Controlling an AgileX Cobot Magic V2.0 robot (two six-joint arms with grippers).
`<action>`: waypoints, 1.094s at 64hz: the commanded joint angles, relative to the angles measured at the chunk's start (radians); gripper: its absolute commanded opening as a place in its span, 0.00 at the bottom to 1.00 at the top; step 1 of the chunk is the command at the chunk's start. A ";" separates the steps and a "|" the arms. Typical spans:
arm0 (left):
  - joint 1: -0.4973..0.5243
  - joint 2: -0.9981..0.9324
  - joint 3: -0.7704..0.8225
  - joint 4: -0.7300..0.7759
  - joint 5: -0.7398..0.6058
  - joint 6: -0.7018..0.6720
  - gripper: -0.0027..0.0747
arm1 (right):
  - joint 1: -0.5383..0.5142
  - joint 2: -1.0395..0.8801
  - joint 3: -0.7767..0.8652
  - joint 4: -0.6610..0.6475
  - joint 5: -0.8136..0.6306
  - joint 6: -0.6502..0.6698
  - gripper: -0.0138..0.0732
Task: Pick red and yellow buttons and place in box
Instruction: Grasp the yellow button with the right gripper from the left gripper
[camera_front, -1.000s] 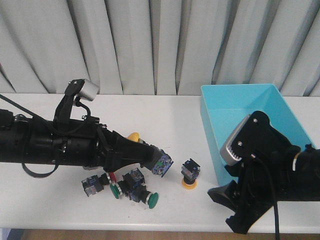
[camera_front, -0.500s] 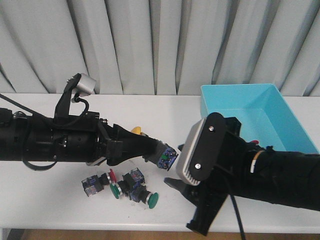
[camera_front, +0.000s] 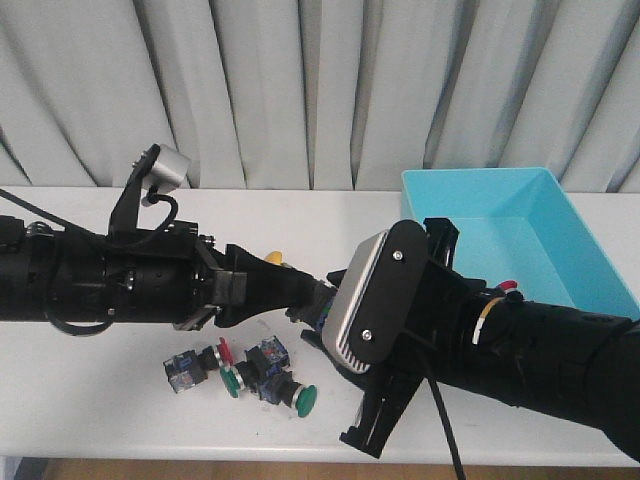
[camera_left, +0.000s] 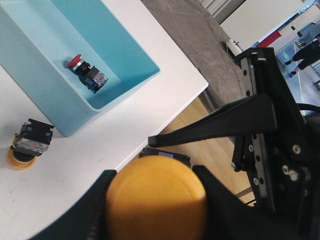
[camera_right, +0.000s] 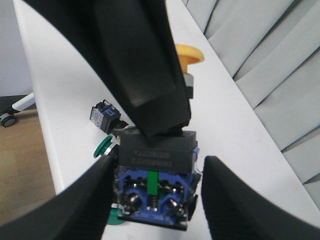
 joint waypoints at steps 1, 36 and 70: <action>-0.004 -0.025 -0.026 -0.069 0.021 -0.006 0.32 | 0.000 -0.018 -0.028 0.007 -0.062 -0.009 0.52; -0.004 -0.026 -0.026 -0.069 0.022 -0.006 0.38 | 0.000 -0.018 -0.028 0.007 -0.055 -0.008 0.43; -0.004 -0.026 -0.026 -0.069 0.059 0.051 0.79 | -0.002 -0.018 -0.028 0.007 -0.054 -0.005 0.42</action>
